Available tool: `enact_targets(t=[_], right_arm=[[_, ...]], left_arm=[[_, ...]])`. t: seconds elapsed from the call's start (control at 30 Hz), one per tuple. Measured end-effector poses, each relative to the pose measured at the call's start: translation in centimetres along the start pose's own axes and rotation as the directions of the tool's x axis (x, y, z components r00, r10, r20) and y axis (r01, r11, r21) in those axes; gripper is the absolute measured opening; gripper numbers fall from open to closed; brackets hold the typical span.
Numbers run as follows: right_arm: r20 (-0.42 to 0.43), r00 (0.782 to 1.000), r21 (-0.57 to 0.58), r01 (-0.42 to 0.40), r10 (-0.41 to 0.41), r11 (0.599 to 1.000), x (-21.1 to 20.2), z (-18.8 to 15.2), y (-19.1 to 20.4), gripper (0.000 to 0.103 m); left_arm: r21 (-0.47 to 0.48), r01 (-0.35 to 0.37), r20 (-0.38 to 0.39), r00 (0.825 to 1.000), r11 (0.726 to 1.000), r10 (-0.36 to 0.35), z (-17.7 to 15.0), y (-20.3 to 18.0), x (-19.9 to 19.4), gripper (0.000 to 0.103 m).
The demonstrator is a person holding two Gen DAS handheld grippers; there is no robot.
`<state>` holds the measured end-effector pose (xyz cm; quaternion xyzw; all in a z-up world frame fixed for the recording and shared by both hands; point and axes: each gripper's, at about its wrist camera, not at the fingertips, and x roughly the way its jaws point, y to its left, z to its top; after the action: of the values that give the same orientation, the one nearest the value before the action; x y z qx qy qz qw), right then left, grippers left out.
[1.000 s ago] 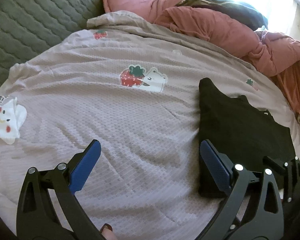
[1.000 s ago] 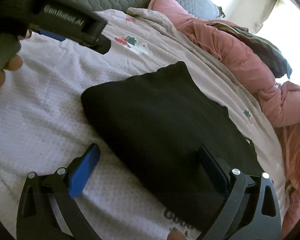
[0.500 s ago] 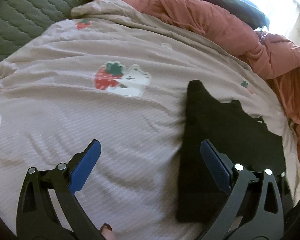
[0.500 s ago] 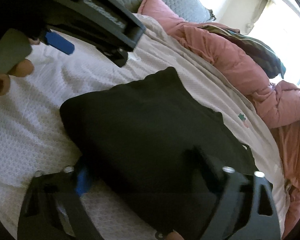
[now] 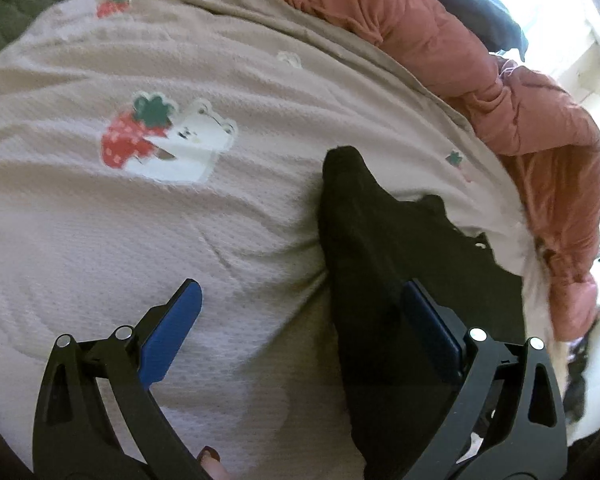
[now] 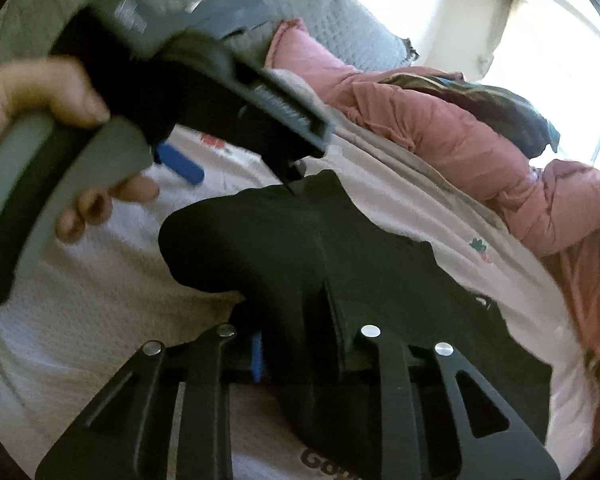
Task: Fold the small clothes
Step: 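Close both grippers on the end of the folded black shirt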
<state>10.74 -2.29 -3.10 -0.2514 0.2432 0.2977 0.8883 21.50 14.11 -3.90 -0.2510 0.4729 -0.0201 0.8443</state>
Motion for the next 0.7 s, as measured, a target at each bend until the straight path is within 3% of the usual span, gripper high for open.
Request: enact_targets(t=[0.2,0.3,0.43,0.5,0.57,0.7], right_arm=[[0.018,0.998,0.070,-0.063,0.062,0.996,-0.8,-0.2,-1.6,0.022],[0.018,0.997,0.075,-0.076,0.075,0.994,-0.9,-0.3,-1.5,0.022],[0.019,0.996,0.075,-0.084,0.083,0.994,-0.9,-0.4,-1.3,0.022],[0.019,0.997,0.072,-0.081,0.080,0.994,-0.9,-0.5,-1.2,0.022],[0.020,0.997,0.072,-0.082,0.081,0.994,-0.9,-0.5,-1.1,0.022],[0.019,0.996,0.072,-0.085,0.084,0.994,-0.9,-0.6,-1.0,0.022]], left_arm=[[0.032,0.038,-0.039,0.999,0.999,-0.036,0.4,-1.1,0.8,0.093],[0.013,0.092,-0.069,0.994,0.996,-0.090,0.6,-1.4,1.4,0.093],[0.036,0.091,-0.089,0.992,0.995,-0.087,0.7,-2.1,2.2,0.092],[0.019,0.116,-0.108,0.988,0.993,-0.113,0.8,-2.0,2.6,0.085],[0.009,0.125,-0.119,0.985,0.992,-0.123,1.0,-1.9,2.9,0.069],[0.018,0.138,-0.149,0.980,0.990,-0.134,0.9,-2.1,3.7,0.061]])
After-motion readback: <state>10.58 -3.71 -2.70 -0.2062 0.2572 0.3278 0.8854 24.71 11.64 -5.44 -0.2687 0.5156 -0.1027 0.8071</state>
